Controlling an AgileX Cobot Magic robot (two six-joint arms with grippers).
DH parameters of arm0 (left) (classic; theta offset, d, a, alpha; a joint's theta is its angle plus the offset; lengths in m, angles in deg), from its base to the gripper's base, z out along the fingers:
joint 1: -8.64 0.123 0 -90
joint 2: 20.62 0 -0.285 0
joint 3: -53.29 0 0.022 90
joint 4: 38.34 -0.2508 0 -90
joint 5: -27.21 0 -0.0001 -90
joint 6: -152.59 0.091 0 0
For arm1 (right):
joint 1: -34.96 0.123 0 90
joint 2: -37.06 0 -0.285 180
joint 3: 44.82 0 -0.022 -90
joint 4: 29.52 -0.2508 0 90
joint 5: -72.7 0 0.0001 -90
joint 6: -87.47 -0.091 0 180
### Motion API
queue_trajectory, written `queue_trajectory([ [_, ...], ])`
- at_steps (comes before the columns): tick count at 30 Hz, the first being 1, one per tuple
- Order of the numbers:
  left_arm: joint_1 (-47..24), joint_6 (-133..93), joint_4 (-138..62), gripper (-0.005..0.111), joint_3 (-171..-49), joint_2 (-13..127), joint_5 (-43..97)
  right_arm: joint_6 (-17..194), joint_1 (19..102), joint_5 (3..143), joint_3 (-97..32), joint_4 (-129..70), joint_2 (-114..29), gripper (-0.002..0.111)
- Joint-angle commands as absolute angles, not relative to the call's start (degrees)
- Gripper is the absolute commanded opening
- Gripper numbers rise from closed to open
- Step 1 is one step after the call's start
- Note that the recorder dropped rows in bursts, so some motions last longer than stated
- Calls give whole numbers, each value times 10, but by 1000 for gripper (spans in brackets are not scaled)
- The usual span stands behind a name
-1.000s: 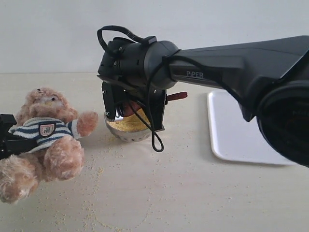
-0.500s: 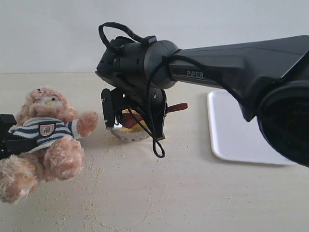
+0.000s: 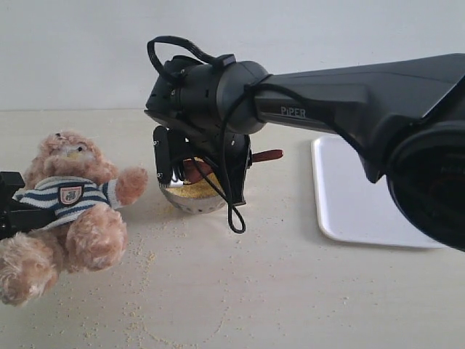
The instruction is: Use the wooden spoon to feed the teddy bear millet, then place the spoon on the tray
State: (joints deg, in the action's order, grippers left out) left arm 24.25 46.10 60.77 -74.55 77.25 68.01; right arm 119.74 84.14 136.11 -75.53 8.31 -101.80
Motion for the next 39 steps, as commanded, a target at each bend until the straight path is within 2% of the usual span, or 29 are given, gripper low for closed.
queue_trajectory([
  [1,240,456,616,5,-749,767,695,1193,838,1362,-756,80,-1016,0],
  [14,240,456,616,5,-749,767,700,1147,836,1427,-756,72,-994,0],
  [22,240,456,553,5,-749,767,823,1150,828,1427,-756,40,-950,0],
  [29,240,386,475,5,-748,767,826,1165,828,1427,-756,-13,-908,0],
  [39,240,378,466,5,-748,767,836,1162,835,1427,-756,-60,-893,0],
])
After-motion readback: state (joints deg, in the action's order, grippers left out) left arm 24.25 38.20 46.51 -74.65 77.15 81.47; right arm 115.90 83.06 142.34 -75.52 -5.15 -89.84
